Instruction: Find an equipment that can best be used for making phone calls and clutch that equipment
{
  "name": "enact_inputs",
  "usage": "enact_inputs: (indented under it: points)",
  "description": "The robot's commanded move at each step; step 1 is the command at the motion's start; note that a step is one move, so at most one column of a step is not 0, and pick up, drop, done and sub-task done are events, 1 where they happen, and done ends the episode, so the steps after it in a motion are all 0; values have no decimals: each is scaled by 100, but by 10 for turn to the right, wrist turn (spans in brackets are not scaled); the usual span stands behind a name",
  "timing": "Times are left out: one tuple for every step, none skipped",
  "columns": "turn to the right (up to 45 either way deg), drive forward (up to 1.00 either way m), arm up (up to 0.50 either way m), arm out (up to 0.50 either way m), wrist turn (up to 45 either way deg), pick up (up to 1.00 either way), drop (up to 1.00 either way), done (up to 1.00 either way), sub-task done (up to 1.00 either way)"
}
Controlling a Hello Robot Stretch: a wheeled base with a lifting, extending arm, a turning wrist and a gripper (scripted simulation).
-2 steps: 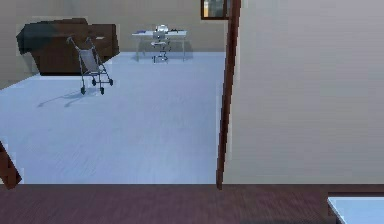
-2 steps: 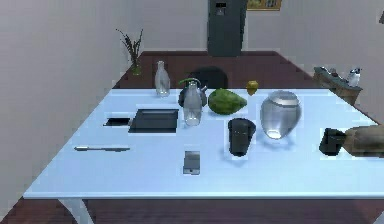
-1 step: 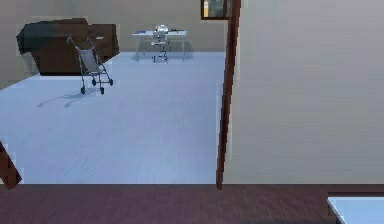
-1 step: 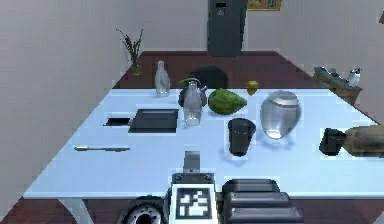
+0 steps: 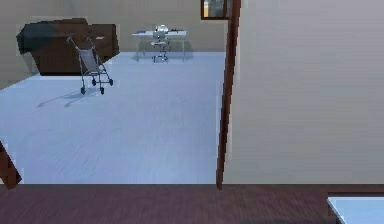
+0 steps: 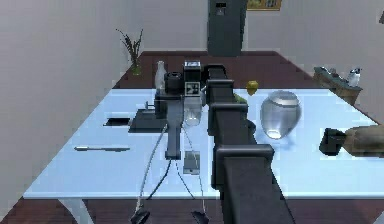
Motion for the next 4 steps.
enact_inputs:
  points:
    - [0, 0, 0, 0, 450, 0, 0, 0, 0]
    - [0, 0, 0, 0, 450, 0, 0, 0, 0]
    - [0, 0, 0, 0, 450, 0, 0, 0, 0]
    - [0, 0, 0, 0, 450, 0, 0, 0, 0]
